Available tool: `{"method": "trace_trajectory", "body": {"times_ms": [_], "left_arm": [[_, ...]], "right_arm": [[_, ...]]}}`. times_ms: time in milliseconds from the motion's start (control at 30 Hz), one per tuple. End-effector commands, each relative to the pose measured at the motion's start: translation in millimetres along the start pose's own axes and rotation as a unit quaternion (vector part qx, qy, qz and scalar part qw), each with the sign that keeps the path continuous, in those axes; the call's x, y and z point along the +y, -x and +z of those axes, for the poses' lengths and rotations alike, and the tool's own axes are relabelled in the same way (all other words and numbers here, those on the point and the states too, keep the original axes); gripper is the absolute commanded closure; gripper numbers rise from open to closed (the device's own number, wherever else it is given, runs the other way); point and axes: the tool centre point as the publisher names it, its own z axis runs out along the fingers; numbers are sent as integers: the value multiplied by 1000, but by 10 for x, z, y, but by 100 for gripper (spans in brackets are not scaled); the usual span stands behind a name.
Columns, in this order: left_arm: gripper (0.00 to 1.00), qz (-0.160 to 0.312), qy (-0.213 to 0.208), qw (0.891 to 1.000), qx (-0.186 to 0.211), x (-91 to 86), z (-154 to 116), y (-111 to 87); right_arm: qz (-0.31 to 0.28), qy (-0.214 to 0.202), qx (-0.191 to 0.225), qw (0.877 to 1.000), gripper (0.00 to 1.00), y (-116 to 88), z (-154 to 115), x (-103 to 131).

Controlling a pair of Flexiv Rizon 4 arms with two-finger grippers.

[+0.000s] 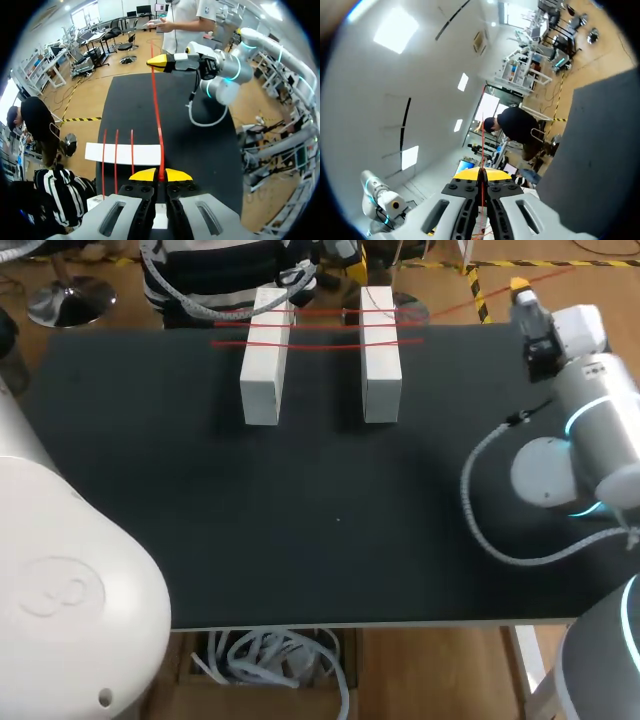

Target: Grab the tape and strap the tape.

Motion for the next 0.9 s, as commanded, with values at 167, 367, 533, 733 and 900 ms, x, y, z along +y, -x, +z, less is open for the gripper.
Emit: {"method": "trace_trajectory", "body": {"times_ms": [167, 367, 533, 733, 900], "left_arm": [[100, -1, 2, 1000, 0, -9, -4, 2], [100, -1, 2, 1000, 0, -9, -4, 2], [100, -1, 2, 1000, 0, -9, -4, 2], [100, -1, 2, 1000, 0, -9, -4, 2], [100, -1, 2, 1000, 0, -9, -4, 2]], "right_arm": [[-100, -112, -35, 988, 100, -114, -5, 164], [-204, -173, -33, 963, 100, -140, 36, 165], [-324, -219, -29, 920, 100, -172, 62, 183], [-436, -259, -29, 862, 100, -216, 92, 184], [-528, -299, -41, 793, 100, -240, 116, 168]]}}
